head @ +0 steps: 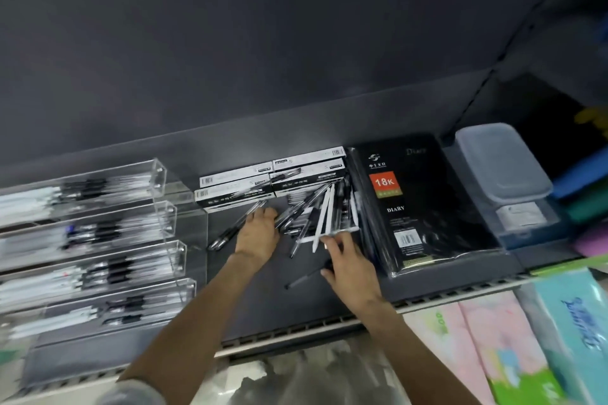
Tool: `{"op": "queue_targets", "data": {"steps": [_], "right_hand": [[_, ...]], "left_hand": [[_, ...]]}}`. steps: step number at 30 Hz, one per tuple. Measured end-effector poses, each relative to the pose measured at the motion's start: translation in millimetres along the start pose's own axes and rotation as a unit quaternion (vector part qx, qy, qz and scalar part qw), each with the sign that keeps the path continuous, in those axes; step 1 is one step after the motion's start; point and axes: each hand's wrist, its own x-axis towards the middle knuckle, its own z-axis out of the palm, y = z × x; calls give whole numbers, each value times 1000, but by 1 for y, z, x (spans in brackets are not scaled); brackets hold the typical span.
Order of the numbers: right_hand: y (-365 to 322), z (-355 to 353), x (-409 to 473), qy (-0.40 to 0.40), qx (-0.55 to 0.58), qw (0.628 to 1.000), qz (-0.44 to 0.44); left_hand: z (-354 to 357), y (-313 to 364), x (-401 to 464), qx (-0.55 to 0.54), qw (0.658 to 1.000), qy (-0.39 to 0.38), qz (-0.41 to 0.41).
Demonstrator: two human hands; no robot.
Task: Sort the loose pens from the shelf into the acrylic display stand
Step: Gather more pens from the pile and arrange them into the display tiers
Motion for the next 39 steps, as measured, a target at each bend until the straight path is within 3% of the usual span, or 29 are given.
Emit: {"op": "queue_targets", "data": {"steps": [6, 14, 26, 34, 36, 37, 38, 39], "right_hand": [[6, 3, 3, 15, 31, 999, -15], [7, 9, 9, 31, 45, 998, -35], [7, 12, 10, 54, 57, 996, -34], [8, 14, 10, 80, 60, 994, -44], [10, 13, 9, 87, 62, 993, -48], [12, 11, 9, 94, 67, 992, -51], [12, 9, 9, 105, 76, 990, -54], [12, 6, 9, 119, 91, 987, -55]], "left_hand": [[-1, 5, 7, 73, 996, -51, -5], [-2, 13, 15, 96, 990, -55, 84], [-8, 8, 18, -73, 990, -98, 72], [-13, 4, 3, -19, 994, -60, 91], [-21, -3, -9, -78, 993, -62, 63], [-24, -7, -18, -179, 981, -77, 29], [-26, -9, -28, -322, 940, -107, -15], [-28, -11, -39, -467, 872, -140, -53]]}}
